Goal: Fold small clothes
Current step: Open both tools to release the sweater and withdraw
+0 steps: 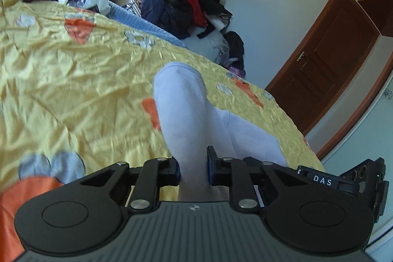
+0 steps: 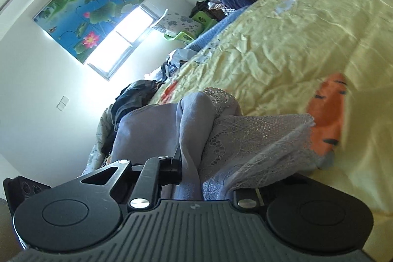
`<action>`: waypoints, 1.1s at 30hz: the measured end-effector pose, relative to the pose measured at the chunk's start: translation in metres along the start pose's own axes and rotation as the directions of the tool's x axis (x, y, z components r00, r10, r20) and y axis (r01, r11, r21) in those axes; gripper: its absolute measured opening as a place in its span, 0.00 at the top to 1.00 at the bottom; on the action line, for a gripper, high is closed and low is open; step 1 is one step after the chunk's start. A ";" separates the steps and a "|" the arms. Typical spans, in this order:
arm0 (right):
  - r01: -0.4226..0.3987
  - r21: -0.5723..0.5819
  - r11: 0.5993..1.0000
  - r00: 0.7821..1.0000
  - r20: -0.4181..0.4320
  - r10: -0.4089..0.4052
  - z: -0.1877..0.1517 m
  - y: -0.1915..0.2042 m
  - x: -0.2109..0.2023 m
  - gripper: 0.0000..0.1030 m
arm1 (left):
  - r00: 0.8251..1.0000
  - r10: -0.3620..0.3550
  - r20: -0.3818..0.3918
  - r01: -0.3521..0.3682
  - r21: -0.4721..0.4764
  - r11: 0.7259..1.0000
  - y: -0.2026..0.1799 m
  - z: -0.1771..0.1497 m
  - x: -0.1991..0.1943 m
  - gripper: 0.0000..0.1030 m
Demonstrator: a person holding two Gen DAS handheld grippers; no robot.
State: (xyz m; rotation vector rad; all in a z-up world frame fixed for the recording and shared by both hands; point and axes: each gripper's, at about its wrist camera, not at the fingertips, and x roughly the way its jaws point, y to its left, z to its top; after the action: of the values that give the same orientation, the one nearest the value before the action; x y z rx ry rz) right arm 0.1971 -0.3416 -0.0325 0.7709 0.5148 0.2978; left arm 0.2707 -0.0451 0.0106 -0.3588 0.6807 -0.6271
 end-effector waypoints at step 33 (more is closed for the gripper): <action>0.121 -0.563 0.818 0.976 -0.084 -0.202 -0.092 0.074 -0.083 0.45 | 0.935 0.342 -0.097 -0.295 0.325 0.898 -0.035 -0.091 -0.047 0.21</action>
State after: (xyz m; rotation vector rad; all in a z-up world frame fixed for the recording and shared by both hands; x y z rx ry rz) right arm 0.0725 -0.2732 -0.0072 0.1331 0.5854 0.3237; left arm 0.1662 -0.0509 -0.0163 0.0933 0.7552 -0.4367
